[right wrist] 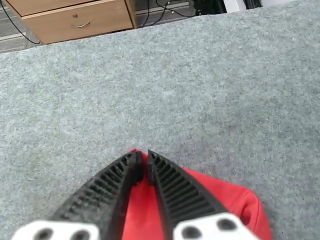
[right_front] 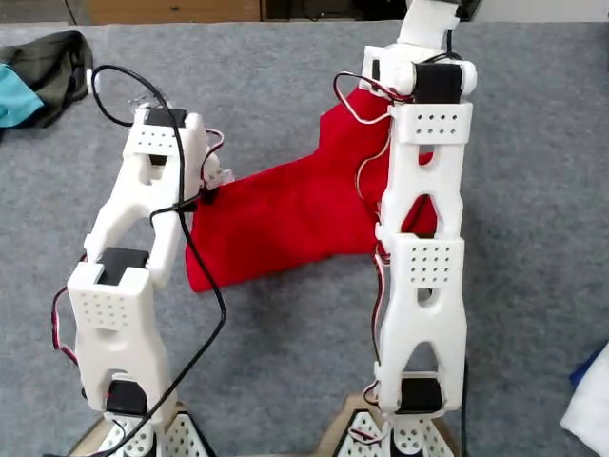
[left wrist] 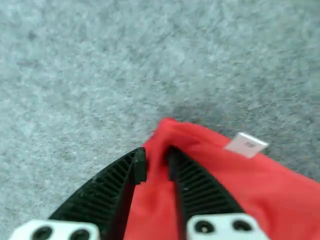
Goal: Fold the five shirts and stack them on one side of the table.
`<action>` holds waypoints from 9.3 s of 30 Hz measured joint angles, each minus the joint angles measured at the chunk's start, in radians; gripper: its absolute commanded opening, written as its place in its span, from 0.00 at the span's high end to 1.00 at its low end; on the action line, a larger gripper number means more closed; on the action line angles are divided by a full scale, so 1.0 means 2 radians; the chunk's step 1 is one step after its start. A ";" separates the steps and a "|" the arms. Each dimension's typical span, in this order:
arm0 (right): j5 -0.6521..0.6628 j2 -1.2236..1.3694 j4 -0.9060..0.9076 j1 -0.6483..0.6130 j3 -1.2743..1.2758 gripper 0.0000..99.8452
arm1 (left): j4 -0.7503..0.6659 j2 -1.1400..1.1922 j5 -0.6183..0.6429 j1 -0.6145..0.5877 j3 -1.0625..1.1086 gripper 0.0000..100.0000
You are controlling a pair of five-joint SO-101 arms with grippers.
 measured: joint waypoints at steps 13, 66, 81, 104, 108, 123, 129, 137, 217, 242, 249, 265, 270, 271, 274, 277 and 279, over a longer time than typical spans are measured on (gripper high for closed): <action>0.000 0.000 0.000 0.004 0.000 0.99 | 0.013 0.000 -0.013 0.002 -0.028 0.98; 0.029 -0.564 0.016 0.051 -0.028 0.99 | 0.198 -0.575 -0.213 0.079 -0.106 0.98; 0.029 -0.265 0.015 0.054 -0.021 0.99 | 0.074 -0.390 -0.229 0.003 -0.035 0.98; 0.029 -0.050 -0.150 0.077 -0.019 0.99 | -0.068 -0.137 -0.229 -0.012 -0.034 0.98; 0.029 -0.027 -0.153 0.077 -0.019 0.99 | -0.079 -0.120 -0.229 -0.019 -0.033 0.98; 0.029 0.003 -0.158 0.047 -0.019 0.99 | -0.091 -0.082 -0.229 -0.064 -0.035 0.98; 0.029 0.028 -0.160 0.021 -0.019 0.99 | -0.091 -0.058 -0.229 -0.064 -0.035 0.98; 0.029 0.111 -0.185 -0.040 -0.019 0.99 | -0.091 -0.024 -0.230 -0.073 -0.035 0.75; 0.048 0.216 -0.232 -0.016 0.049 0.99 | 0.064 0.001 -0.153 -0.114 -0.166 0.75; 0.048 0.216 -0.232 -0.019 0.049 0.99 | -0.058 0.080 -0.011 -0.159 -0.170 0.75; 0.048 0.216 -0.232 -0.019 0.049 0.99 | -0.100 0.080 0.024 -0.138 -0.170 0.75; 0.048 0.216 -0.232 -0.019 0.049 0.99 | -0.115 0.090 0.027 -0.137 -0.133 0.75; 0.048 0.216 -0.232 -0.019 0.049 0.99 | -0.117 0.122 0.027 -0.137 -0.133 0.82; 0.048 0.216 -0.232 -0.019 0.049 0.99 | -0.117 0.127 0.027 -0.137 -0.133 0.83; 0.048 0.216 -0.232 -0.019 0.049 0.99 | -0.118 0.135 0.027 -0.137 -0.135 0.84; 0.048 0.216 -0.232 -0.019 0.049 0.99 | -0.118 0.135 0.027 -0.137 -0.144 0.84; 0.048 0.216 -0.232 -0.019 0.049 0.99 | -0.118 0.135 0.027 -0.137 -0.149 0.84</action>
